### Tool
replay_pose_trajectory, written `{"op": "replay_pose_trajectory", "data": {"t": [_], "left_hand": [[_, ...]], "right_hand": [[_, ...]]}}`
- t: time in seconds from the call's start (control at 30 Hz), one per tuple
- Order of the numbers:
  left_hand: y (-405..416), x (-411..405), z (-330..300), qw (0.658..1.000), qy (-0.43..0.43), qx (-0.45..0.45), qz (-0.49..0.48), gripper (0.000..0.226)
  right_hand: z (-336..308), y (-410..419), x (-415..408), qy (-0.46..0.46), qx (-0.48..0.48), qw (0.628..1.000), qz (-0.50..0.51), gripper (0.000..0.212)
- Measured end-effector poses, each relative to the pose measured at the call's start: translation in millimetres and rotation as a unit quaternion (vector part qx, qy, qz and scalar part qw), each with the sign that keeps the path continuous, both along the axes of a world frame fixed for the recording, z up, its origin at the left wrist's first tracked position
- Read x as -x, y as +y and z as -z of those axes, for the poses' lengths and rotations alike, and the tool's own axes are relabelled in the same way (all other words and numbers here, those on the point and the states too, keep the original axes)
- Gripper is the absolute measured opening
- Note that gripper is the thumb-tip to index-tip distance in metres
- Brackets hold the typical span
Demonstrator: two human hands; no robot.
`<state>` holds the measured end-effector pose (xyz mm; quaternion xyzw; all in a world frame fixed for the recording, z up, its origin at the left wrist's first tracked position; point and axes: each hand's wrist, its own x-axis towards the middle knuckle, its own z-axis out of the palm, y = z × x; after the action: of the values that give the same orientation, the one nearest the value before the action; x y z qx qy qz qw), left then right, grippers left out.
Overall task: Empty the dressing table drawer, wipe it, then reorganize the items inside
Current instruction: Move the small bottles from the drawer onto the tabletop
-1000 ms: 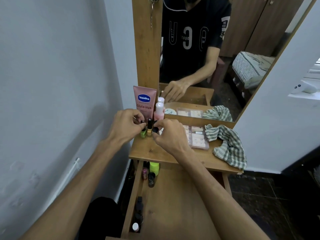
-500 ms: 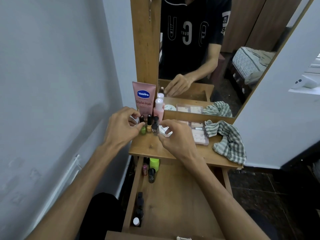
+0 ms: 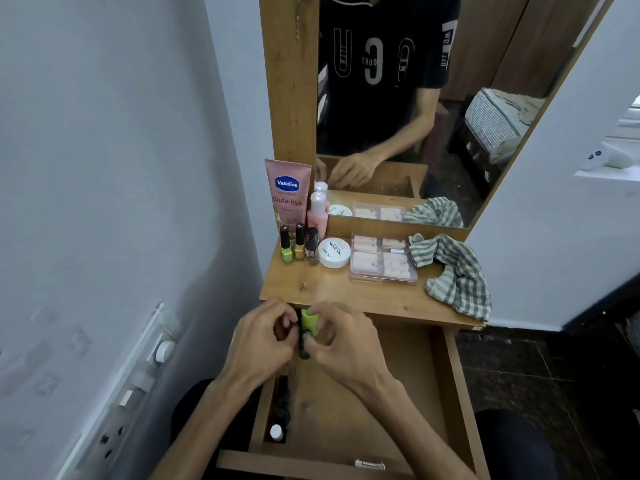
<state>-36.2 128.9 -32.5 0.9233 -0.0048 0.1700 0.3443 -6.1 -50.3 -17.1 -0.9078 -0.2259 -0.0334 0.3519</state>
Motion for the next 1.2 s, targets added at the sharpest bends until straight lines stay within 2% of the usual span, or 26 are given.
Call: {"op": "replay_pose_trajectory", "data": {"t": [0.17,0.33,0.5,0.57,0.7,0.83,0.93,1.03,1.1,1.2], "left_hand": [[-2.6,2.0,7.3,0.996,0.023,-0.085,-0.020,0.023],[-6.0,6.8,10.4,0.988,0.039,-0.144,-0.047,0.022],[-9.2,2.5,13.0,0.983,0.064,-0.168,-0.046,0.026],[-10.7,0.2,12.2,0.981,0.069,-0.173,-0.047,0.024],[-11.7,2.1,7.0,0.986,0.071,-0.148,-0.038,0.006],[-6.7,12.4,-6.0,0.996,0.031,-0.078,-0.038,0.023],[0.2,9.7,-31.6,0.999,-0.020,-0.023,-0.031,0.021],[8.3,-10.3,-56.6,0.997,-0.059,0.025,-0.032,0.016],[13.5,-30.3,-66.0,0.997,-0.055,0.034,-0.041,0.018],[16.4,-59.3,-71.0,0.998,-0.029,-0.002,-0.062,0.018]], "right_hand": [[15.8,9.1,8.5,0.004,0.079,0.996,-0.039,0.034],[22.1,13.3,10.8,-0.008,0.086,0.996,-0.009,0.024],[28.1,15.9,10.8,-0.015,0.089,0.996,0.019,0.033],[27.8,16.4,8.3,-0.010,0.082,0.996,0.017,0.030],[22.6,7.7,8.9,0.000,0.067,0.998,0.014,0.013],[-3.4,-8.3,7.5,0.009,0.021,0.999,0.030,0.014],[-33.8,-15.6,-1.5,0.015,-0.047,0.999,0.019,0.010],[-61.4,-11.5,-19.2,-0.032,-0.099,0.994,0.025,0.011],[-72.5,-4.7,-36.6,-0.064,-0.093,0.992,0.047,0.015],[-76.4,5.5,-62.8,-0.076,-0.047,0.994,0.064,0.019]]}}
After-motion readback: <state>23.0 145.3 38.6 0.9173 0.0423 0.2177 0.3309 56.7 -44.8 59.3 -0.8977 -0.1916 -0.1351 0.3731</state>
